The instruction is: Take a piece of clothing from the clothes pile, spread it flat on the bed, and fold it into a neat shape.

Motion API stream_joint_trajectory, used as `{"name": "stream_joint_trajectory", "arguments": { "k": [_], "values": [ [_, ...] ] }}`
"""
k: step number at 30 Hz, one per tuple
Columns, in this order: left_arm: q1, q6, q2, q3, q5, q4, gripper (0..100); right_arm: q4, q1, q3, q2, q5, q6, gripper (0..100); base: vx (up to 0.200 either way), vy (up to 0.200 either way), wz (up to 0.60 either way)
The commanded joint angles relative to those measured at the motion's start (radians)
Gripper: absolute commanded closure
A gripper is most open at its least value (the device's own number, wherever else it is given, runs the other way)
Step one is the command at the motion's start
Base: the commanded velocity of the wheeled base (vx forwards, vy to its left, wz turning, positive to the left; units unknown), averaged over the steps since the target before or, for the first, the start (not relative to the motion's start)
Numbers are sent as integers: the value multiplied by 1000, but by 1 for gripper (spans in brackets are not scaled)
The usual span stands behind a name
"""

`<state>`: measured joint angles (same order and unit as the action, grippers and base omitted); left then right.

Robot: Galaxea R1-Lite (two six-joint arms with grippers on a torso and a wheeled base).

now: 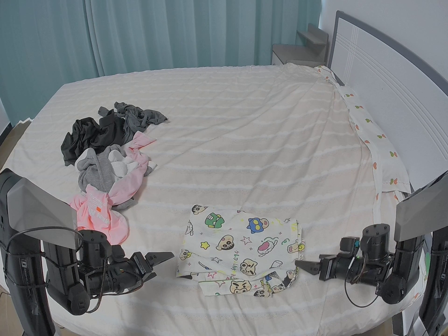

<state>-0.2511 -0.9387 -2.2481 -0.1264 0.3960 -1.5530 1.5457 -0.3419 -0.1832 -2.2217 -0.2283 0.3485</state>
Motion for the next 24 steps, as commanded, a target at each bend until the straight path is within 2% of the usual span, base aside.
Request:
{"name": "stream_joint_trajectory", "arguments": {
  "k": [1,7,10,14,24],
  "values": [
    [-2,9,-7,-2,0,-18,0,-99,40,-144,96,1,0,0,0,0,0],
    [-2,11,-7,-2,0,-18,0,-334,58,-375,94,-2,26,0,0,0,0],
    [-2,11,-8,-2,0,-18,0,-392,44,-432,93,-11,113,0,0,0,0],
    [-2,11,-8,-2,0,-18,0,-414,38,-466,62,-49,175,0,0,0,0],
    [-2,11,-8,-2,0,-18,0,-414,8,-460,33,-51,176,0,0,0,0]
  ]
}}
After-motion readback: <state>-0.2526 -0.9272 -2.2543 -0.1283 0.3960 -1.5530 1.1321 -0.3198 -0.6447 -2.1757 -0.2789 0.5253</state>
